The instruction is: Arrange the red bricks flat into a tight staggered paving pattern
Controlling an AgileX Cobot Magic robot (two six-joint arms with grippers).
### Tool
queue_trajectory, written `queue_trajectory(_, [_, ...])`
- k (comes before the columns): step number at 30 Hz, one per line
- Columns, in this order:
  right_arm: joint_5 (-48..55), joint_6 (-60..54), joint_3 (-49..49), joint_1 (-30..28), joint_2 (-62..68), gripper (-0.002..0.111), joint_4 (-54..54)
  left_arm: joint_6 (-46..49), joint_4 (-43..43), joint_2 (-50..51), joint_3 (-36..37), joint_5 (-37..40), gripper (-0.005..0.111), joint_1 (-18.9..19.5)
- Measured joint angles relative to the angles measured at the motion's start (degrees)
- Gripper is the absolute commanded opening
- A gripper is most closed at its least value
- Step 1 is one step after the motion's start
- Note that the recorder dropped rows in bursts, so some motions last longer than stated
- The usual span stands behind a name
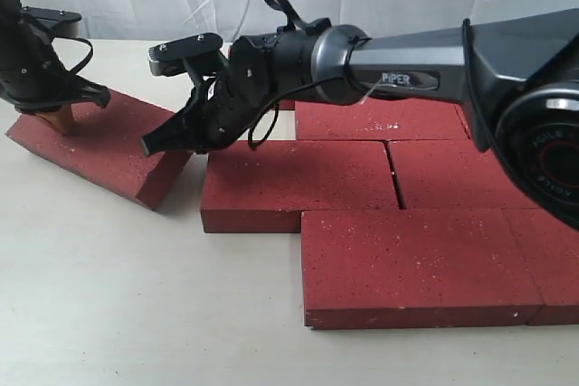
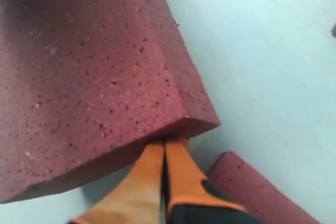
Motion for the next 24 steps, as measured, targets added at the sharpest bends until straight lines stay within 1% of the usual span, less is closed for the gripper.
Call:
queue_trajectory(5, [1.7,0.0,-0.3,0.2,-2.9,-0.001,-0.4,-0.1,-1.4,-2.2,0.2,1.4,0.0,-0.2])
queue_trajectory(12, [2.1,0.0,-0.6,0.3,-3.3,-0.001,-3.7,-0.1,-1.9,-3.0,0.4,1.6,0.0,-0.3])
queue_trajectory(16, [2.6,0.0,-0.6,0.3,-3.3,-0.001,-4.7,-0.1,-1.9,-3.0,1.1,-0.5,0.0,-0.3])
queue_trajectory(20, [4.4,0.6,-0.6,0.4,-3.3,-0.001,-0.8,-0.1,-1.9,-2.8,2.2,-4.4,0.0,-0.3])
queue_trajectory(24, [8.0,-3.0,-0.6,2.2,-3.3,-0.001,6.3,-0.1,-1.4,-2.5,2.5,-8.9,0.0,-0.3])
